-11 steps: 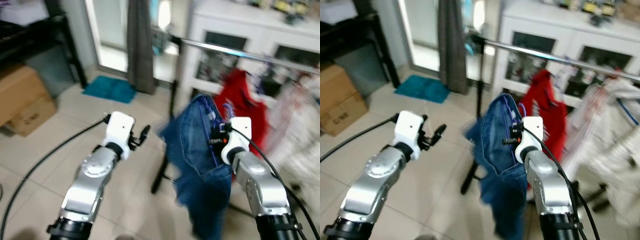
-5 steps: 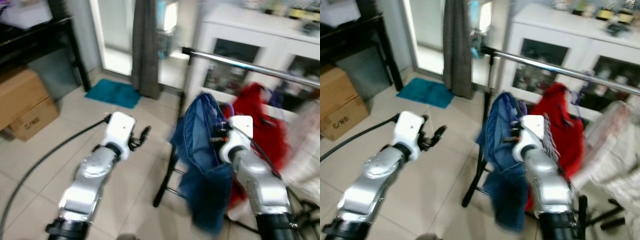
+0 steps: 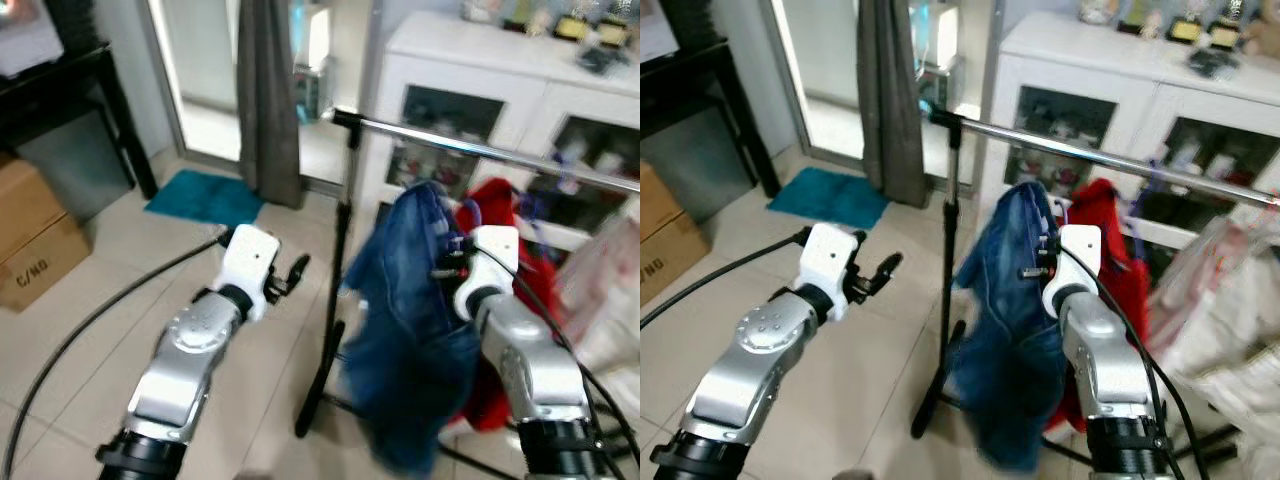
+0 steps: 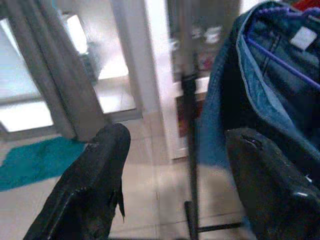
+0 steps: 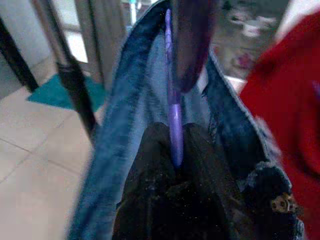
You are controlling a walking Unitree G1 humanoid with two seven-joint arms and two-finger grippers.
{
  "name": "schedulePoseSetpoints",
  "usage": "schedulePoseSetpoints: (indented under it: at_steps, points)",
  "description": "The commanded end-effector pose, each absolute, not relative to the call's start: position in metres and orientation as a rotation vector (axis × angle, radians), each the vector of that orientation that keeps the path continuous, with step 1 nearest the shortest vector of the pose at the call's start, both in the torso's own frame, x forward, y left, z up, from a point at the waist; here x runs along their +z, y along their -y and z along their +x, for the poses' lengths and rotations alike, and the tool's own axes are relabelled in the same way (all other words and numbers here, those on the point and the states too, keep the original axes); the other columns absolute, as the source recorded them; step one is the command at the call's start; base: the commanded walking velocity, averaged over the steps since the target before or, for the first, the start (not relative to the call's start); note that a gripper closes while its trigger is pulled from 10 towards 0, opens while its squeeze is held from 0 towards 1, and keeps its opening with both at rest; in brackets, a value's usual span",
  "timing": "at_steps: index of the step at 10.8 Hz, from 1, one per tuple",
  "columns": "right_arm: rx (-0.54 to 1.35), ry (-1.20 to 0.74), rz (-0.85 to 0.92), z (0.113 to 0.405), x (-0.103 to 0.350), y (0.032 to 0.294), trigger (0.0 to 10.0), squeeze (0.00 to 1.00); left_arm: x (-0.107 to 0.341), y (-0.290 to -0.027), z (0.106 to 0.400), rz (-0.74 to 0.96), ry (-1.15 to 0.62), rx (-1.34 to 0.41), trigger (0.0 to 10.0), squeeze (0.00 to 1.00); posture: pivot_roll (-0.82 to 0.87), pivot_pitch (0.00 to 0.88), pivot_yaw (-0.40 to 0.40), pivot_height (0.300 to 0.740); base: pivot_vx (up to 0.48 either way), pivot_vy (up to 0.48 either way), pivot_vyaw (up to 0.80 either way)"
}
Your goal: Hang hanger
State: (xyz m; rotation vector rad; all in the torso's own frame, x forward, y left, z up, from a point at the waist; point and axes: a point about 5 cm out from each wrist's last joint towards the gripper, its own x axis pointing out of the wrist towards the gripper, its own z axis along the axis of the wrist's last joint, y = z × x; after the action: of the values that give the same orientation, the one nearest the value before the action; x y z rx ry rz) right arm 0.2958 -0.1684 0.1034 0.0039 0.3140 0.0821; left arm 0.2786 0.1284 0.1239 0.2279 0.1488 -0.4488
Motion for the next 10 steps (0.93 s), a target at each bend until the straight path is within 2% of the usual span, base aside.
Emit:
schedulePoseSetpoints:
  at_steps: [1, 2, 10]
  points:
    - [0.111, -0.274, 0.001, 0.299, 0.112, 0.161, 10.0, 0.0, 0.126, -0.13, 0.28, 0.233, -0.144, -0.444, 10.0, 0.0, 0.14, 0.0, -0.031, 0.74, 0.364, 0.0, 0.0]
    - [0.11, -0.272, -0.001, 0.299, 0.113, 0.161, 10.0, 0.0, 0.126, -0.129, 0.28, 0.239, -0.141, -0.451, 10.0, 0.0, 0.14, 0.0, -0.031, 0.74, 0.3, 0.0, 0.0]
    - [0.109, -0.178, -0.025, 0.313, 0.137, 0.155, 10.0, 0.0, 0.131, -0.124, 0.271, 0.235, -0.086, -0.626, 10.0, 0.0, 0.14, 0.0, -0.037, 0.74, 0.0, 0.0, 0.0]
